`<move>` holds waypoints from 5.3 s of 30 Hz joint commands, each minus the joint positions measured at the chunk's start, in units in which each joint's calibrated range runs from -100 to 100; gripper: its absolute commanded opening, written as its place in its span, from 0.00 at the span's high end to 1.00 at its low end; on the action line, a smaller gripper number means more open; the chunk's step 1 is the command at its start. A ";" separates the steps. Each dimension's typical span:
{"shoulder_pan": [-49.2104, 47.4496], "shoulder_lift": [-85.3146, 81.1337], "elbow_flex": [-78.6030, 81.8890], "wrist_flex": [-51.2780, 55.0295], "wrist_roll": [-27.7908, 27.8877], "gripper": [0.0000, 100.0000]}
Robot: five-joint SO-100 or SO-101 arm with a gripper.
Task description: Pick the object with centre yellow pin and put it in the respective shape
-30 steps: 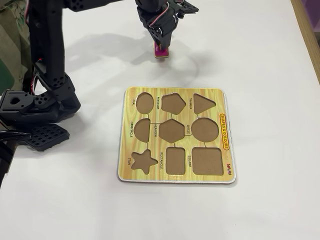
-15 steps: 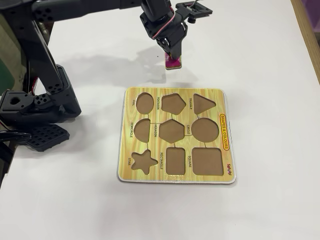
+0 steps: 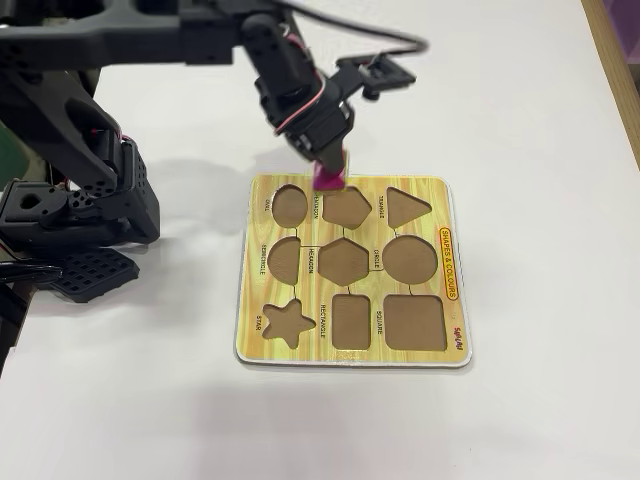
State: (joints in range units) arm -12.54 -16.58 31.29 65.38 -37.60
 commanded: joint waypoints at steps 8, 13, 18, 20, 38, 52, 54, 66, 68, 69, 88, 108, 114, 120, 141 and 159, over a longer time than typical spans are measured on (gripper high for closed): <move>9.90 -8.11 6.38 -0.04 5.17 0.99; 15.56 -9.36 7.46 -0.04 8.88 0.99; 20.35 -9.36 6.83 -0.04 13.33 0.99; 22.20 -9.19 6.83 -0.04 14.17 0.99; 35.68 -2.33 6.03 -4.10 23.48 0.99; 43.79 8.97 -11.15 -4.45 24.89 0.99; 44.47 9.64 -13.22 -4.45 24.89 0.99; 42.71 11.39 -9.62 -3.67 21.65 0.99; 41.93 11.31 -7.64 -4.10 20.55 0.99; 40.95 11.31 -7.19 -4.19 20.34 0.99; 35.09 11.23 -11.06 -4.62 19.97 0.99; 29.04 12.06 -11.33 -8.68 19.97 0.99; 28.94 12.15 -11.33 -9.55 19.92 0.99; 29.62 12.31 -11.33 -11.02 19.92 0.99; 30.02 16.58 -11.15 -11.02 20.02 0.99; 32.26 19.84 -11.33 -11.02 20.08 0.99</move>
State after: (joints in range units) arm 17.87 3.52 24.64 54.93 -17.42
